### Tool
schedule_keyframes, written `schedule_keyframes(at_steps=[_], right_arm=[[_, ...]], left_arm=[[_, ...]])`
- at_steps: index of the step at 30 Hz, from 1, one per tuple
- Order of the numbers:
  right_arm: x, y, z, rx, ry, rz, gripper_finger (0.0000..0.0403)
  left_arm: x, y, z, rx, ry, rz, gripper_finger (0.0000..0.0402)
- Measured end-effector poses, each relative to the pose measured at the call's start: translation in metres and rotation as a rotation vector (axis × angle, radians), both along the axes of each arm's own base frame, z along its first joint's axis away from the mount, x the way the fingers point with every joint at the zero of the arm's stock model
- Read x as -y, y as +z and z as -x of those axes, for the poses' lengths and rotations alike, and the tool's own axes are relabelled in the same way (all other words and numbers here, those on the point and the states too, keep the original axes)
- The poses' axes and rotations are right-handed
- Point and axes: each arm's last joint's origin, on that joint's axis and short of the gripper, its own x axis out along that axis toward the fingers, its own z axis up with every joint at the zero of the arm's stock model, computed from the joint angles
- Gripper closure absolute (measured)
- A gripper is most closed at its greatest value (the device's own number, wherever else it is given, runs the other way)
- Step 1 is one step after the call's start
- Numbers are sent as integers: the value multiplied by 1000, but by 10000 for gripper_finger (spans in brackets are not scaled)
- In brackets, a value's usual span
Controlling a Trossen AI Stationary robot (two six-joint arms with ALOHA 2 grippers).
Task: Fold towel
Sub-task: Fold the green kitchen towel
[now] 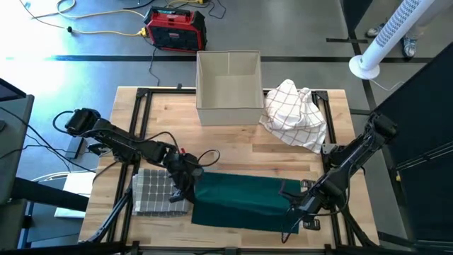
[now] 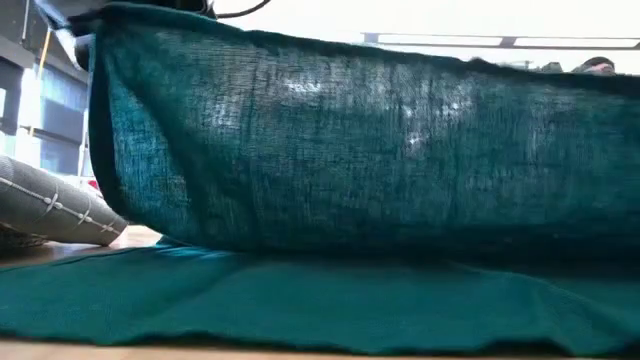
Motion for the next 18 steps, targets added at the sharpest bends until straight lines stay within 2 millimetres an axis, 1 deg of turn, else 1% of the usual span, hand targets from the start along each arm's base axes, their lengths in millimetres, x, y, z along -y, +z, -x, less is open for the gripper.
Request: schedule_keyframes(at_steps=[5,8,12,18], right_arm=[[-4,1,-1,50,37,-13,401],[-4,1,-2,44,38,-20,384],[-5,1,-1,16,63,-51,333],[-3,0,1,-11,67,-38,247]], left_arm=[[4,1,-1,39,31,-31,401],[4,1,-1,37,38,-34,396],[5,1,-1,33,39,-30,363],[6,2,0,-35,45,43,286]])
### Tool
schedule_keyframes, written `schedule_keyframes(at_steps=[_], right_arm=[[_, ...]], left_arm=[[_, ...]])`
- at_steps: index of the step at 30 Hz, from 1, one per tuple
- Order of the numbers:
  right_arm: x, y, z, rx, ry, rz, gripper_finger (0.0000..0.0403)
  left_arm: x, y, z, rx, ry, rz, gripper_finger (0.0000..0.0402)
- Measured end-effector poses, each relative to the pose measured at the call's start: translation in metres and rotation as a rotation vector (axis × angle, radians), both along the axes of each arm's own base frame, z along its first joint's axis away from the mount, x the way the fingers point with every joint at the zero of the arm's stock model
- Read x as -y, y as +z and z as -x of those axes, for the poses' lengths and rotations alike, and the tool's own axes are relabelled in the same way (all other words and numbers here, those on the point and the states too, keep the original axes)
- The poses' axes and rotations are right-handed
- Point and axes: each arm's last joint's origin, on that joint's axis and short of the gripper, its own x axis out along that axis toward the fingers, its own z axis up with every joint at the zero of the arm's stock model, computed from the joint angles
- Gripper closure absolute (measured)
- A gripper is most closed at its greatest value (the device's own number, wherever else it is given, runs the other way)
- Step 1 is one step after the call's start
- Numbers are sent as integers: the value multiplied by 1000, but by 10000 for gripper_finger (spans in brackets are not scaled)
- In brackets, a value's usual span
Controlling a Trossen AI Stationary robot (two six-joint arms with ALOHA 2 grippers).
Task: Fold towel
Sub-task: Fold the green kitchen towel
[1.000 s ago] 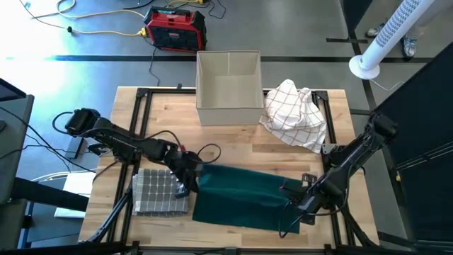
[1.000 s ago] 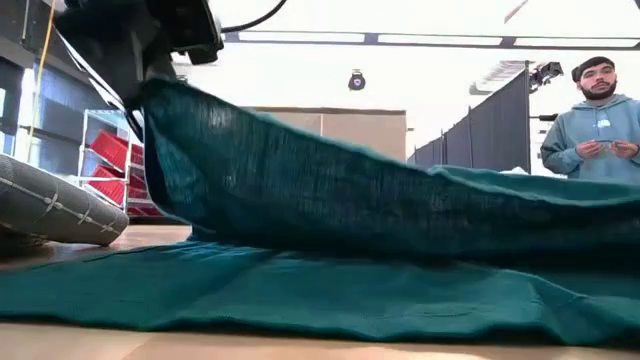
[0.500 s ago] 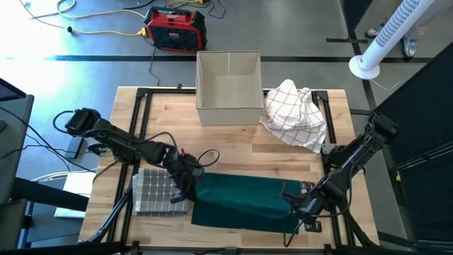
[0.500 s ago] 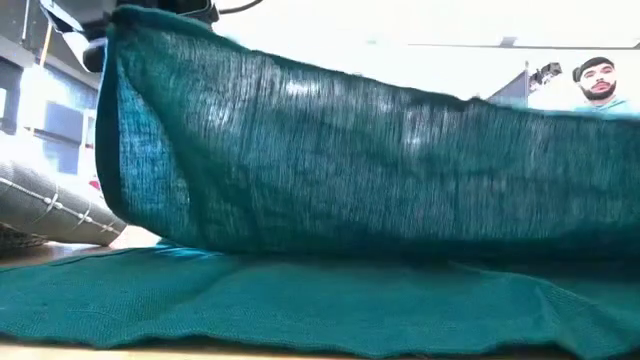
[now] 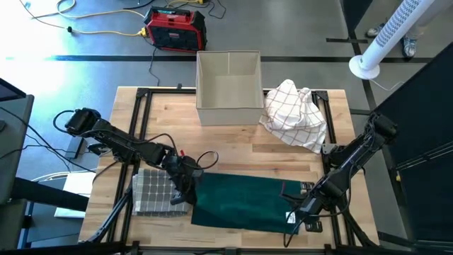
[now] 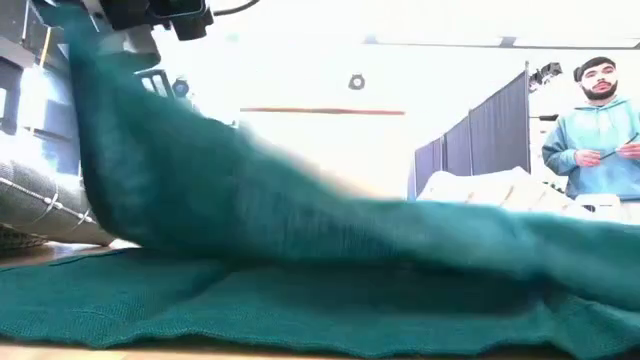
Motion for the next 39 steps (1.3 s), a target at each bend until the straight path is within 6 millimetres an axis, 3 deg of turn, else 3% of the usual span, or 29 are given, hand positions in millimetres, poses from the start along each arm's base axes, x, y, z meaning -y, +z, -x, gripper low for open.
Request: schedule_keyframes(at_steps=[6,10,17,21,28,33,39], right_arm=[[7,-1,-2,7,-160,90,212],[12,-7,-6,56,-277,126,233],[27,-36,-6,70,-517,165,325],[32,-56,-4,69,-626,102,393],[39,-76,1,51,-787,48,401],[53,-79,5,0,-887,172,402],[77,-78,12,-94,-978,359,403]], left_arm=[[-1,-2,3,-62,-12,22,227],[-6,-6,3,-24,-1,-84,219],[-23,-15,-3,83,24,-348,245],[-37,-28,-11,49,36,-394,292],[-46,-71,-23,-90,-20,-419,391],[-52,-90,-26,-171,-21,-409,391],[-76,-88,-30,-182,104,-472,400]])
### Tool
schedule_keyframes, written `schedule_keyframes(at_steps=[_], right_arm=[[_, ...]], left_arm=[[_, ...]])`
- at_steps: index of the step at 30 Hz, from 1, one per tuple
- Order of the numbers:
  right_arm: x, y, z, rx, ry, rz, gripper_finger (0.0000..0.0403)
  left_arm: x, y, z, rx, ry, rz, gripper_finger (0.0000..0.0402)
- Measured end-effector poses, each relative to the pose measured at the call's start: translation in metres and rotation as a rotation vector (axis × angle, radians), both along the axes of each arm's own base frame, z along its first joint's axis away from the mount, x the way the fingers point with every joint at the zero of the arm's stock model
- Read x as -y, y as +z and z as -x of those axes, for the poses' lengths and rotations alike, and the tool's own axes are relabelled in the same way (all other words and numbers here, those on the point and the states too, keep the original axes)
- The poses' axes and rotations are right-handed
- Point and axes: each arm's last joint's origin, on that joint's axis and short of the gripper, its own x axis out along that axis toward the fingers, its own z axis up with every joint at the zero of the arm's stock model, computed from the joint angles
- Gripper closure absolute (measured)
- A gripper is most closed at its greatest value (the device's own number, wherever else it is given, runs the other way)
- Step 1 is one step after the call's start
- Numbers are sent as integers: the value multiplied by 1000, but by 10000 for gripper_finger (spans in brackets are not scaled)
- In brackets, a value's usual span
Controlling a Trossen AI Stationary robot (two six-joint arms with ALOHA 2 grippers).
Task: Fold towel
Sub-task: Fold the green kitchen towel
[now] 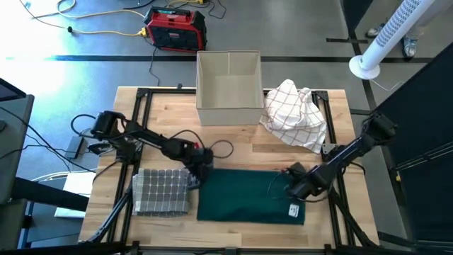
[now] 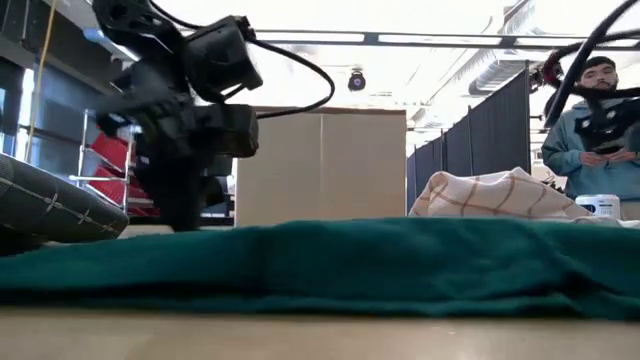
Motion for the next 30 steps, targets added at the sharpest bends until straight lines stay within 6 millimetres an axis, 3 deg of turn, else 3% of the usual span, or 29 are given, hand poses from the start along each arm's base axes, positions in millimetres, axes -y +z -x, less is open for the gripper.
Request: schedule_keyframes(at_steps=[8,14,22,25,30], right_arm=[[21,14,-1,-36,-85,28,403],[23,56,-3,33,-133,23,403],[12,112,-16,77,-290,-23,403],[4,120,-21,127,-384,-27,403],[-5,114,-20,98,-460,-42,387]], left_arm=[[-40,19,5,28,221,-84,399],[-51,57,18,132,252,-81,399],[-37,100,47,255,36,-10,399],[-26,104,54,248,-34,0,399],[-11,101,52,243,-88,-56,394]])
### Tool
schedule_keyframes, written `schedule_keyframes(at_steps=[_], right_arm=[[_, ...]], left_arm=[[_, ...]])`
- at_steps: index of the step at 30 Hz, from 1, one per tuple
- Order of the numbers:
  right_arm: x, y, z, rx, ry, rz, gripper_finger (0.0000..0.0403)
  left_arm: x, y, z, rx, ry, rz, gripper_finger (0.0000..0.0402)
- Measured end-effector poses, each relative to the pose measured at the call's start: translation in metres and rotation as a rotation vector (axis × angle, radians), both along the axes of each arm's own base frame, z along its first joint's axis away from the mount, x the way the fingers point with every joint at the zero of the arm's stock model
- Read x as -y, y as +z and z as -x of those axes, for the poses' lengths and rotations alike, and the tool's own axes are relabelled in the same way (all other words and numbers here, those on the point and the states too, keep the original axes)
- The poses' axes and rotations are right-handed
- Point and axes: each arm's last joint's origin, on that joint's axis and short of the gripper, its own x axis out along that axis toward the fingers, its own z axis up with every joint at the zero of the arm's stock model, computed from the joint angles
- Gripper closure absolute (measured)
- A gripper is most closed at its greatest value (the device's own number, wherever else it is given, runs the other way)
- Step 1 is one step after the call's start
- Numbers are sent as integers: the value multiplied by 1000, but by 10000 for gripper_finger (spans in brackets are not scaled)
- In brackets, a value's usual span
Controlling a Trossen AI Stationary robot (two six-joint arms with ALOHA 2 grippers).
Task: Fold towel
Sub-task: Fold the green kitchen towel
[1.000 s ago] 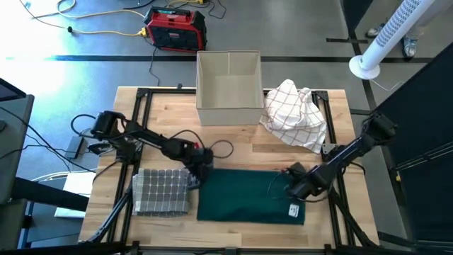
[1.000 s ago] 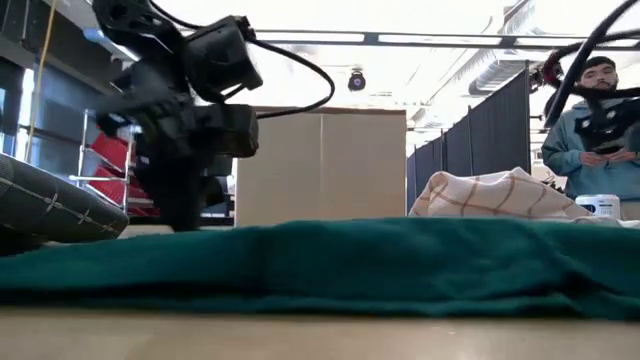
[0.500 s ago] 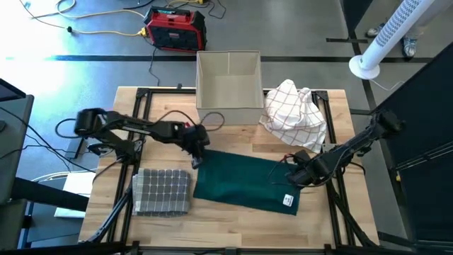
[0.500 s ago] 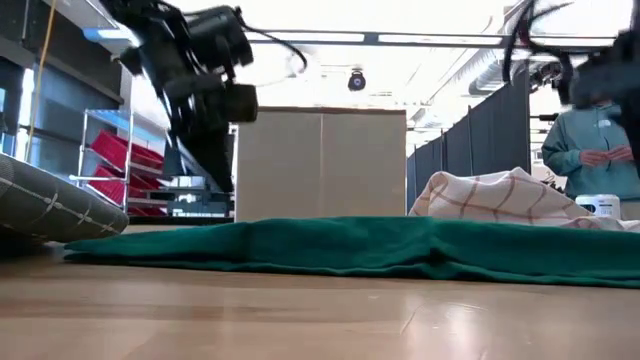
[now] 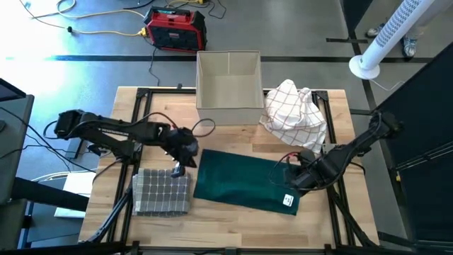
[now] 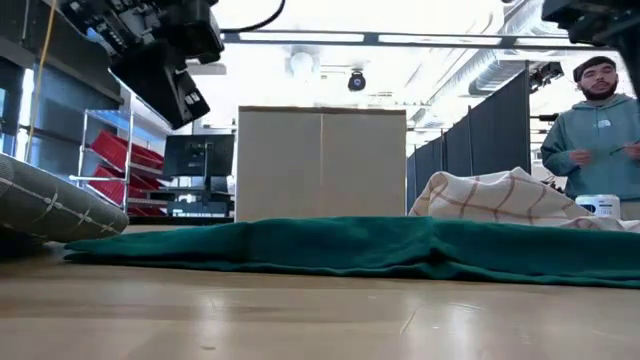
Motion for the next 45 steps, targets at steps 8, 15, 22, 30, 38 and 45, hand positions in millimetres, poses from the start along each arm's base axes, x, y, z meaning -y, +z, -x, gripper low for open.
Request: schedule_keyframes(at_steps=[8,15,22,30,38,45], right_arm=[[-7,-38,12,-70,-85,-98,287],[4,-70,21,-116,-125,-83,210],[13,-92,24,-93,-151,-82,199],[15,-118,23,-97,-153,-74,208],[16,-121,23,-115,-112,-46,376],[16,-109,35,-175,-92,-31,400]], left_arm=[[6,-23,-16,-60,3,-48,350],[8,-56,-21,-211,-46,-77,337],[18,-71,-26,-250,-83,-84,345],[21,-75,-33,-201,-41,-121,355],[18,-72,-41,-113,35,-232,355],[18,-72,-41,-107,17,-253,355]])
